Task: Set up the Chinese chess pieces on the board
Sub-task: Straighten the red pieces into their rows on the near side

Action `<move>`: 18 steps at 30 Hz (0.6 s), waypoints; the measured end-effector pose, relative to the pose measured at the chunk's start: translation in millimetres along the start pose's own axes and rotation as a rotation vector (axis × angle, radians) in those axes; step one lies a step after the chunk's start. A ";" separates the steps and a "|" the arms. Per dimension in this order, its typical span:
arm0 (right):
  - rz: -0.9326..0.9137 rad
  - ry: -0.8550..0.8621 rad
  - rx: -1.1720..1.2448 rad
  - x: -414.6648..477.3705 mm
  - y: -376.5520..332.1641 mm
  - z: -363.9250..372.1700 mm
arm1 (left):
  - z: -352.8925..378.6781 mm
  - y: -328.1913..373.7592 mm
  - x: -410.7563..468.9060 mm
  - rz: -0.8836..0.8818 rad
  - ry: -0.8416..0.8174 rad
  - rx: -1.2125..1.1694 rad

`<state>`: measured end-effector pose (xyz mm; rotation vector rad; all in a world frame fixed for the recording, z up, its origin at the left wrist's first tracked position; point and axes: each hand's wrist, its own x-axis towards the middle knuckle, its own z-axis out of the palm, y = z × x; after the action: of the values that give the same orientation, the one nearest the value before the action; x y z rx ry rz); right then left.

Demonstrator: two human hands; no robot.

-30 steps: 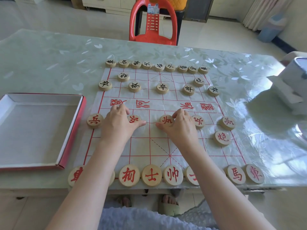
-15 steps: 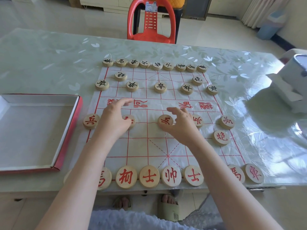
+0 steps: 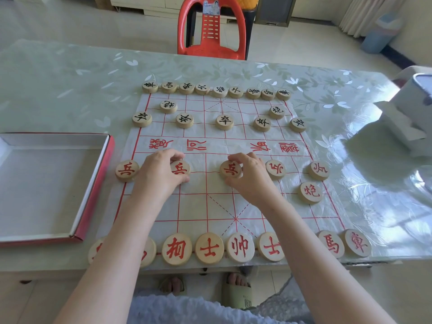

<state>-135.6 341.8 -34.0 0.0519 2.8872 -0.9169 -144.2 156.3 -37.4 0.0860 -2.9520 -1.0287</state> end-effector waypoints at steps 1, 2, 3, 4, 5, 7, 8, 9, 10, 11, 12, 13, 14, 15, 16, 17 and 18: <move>-0.001 0.000 -0.004 0.6 0.1 0.2 | 0.1 -0.3 0.2 0.002 0.000 -0.012; -0.002 0.000 -0.009 1.0 0.3 0.6 | 0.0 -0.3 0.4 0.003 -0.002 -0.024; -0.003 -0.002 -0.013 1.1 0.4 0.9 | 0.1 -0.1 0.1 0.003 -0.003 -0.035; -0.004 -0.003 -0.016 1.2 0.5 1.2 | 0.0 0.2 -0.4 0.002 -0.005 -0.040; -0.004 -0.005 -0.017 1.2 0.5 1.3 | -0.2 0.6 -1.1 0.003 -0.005 -0.039; -0.006 -0.011 -0.019 1.0 0.6 1.2 | -0.7 1.5 -2.4 0.010 -0.008 -0.029; -0.008 -0.014 -0.021 1.1 0.6 1.1 | -0.9 2.0 -2.8 0.015 -0.011 -0.024; -0.012 -0.016 -0.025 1.0 0.6 0.8 | -1.1 2.4 -3.2 0.018 -0.013 -0.019; -0.014 -0.018 -0.029 1.0 0.5 0.7 | -1.1 2.6 -3.3 0.021 -0.015 -0.017; -0.016 -0.019 -0.031 0.9 0.3 0.5 | -1.1 2.6 -3.3 0.022 -0.018 -0.015; -0.015 -0.018 -0.032 0.9 0.2 0.6 | -1.1 2.6 -3.0 0.022 -0.021 -0.012; -0.014 -0.017 -0.032 0.9 0.0 0.6 | -1.2 2.6 -3.1 0.021 -0.025 -0.009; -0.013 -0.017 -0.035 0.9 -0.2 0.7 | -1.3 2.5 -2.9 0.021 -0.028 -0.009; -0.014 -0.017 -0.038 1.0 -0.3 0.7 | -1.3 2.4 -2.9 0.022 -0.029 -0.011; -0.015 -0.017 -0.040 1.1 -0.2 1.0 | -1.3 2.4 -2.8 0.024 -0.029 -0.014; -0.015 -0.018 -0.041 1.2 -0.2 1.1 | -1.3 2.5 -3.0 0.025 -0.028 -0.014; -0.016 -0.019 -0.041 1.1 -0.2 1.2 | -1.2 2.5 -3.1 0.027 -0.027 -0.013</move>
<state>-136.6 340.9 -35.0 0.0170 2.8912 -0.8557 -141.2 157.7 -34.8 0.0326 -2.9617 -1.0546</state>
